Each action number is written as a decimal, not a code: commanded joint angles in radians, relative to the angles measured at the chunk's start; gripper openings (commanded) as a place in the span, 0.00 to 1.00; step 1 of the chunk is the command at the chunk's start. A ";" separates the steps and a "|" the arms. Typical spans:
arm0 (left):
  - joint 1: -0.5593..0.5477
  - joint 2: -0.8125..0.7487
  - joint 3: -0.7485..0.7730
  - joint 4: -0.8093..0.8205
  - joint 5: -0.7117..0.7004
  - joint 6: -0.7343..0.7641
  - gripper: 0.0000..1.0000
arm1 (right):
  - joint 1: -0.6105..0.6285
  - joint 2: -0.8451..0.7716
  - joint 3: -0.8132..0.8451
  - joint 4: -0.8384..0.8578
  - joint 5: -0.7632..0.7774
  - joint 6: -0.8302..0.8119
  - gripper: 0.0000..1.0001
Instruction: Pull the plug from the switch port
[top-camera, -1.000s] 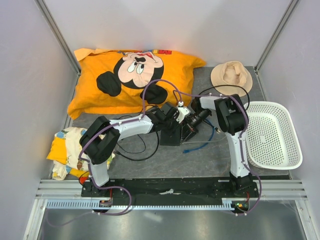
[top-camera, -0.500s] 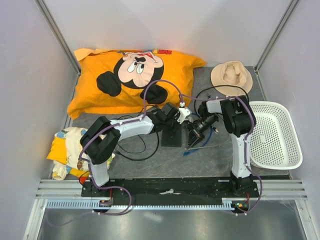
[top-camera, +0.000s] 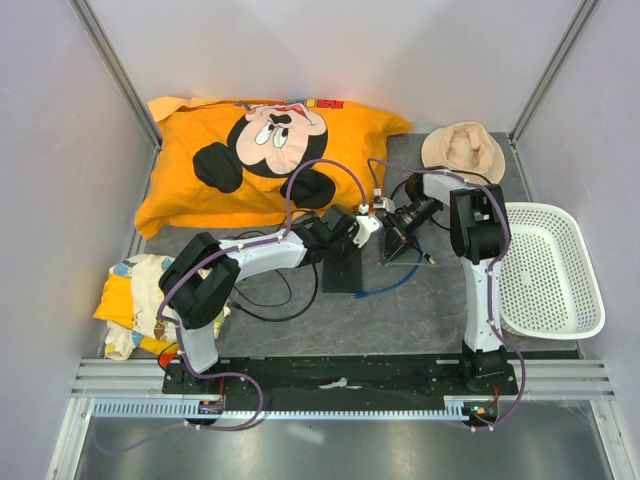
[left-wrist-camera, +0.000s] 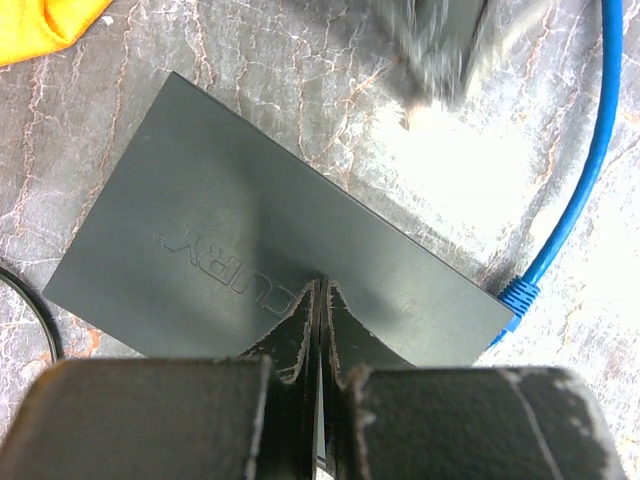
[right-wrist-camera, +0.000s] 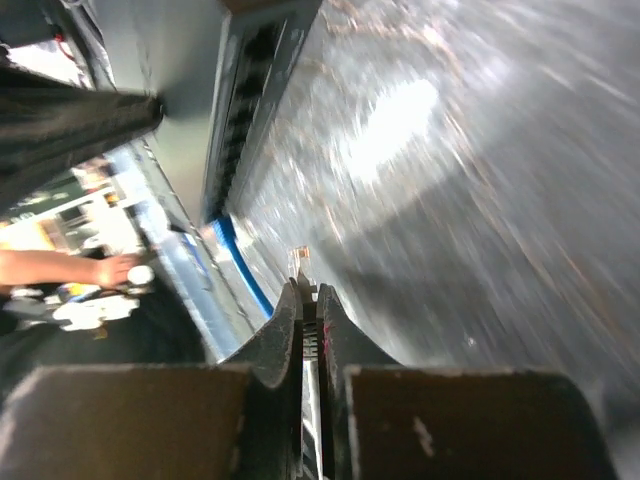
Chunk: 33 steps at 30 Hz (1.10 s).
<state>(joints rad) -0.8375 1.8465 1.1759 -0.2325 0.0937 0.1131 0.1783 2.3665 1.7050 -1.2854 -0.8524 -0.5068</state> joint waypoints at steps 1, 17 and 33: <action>0.003 0.007 -0.053 -0.153 0.029 0.056 0.02 | -0.056 -0.141 0.109 -0.087 0.042 -0.147 0.00; 0.089 -0.093 -0.088 -0.131 0.040 0.086 0.02 | -0.185 -0.691 -0.230 0.770 0.355 0.304 0.04; 0.199 -0.158 -0.114 -0.122 0.051 0.065 0.02 | -0.138 -0.472 -0.223 0.841 0.578 0.505 0.53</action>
<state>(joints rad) -0.6617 1.7348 1.0752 -0.3378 0.1394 0.1833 0.0341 1.8671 1.3766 -0.5247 -0.2821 -0.0437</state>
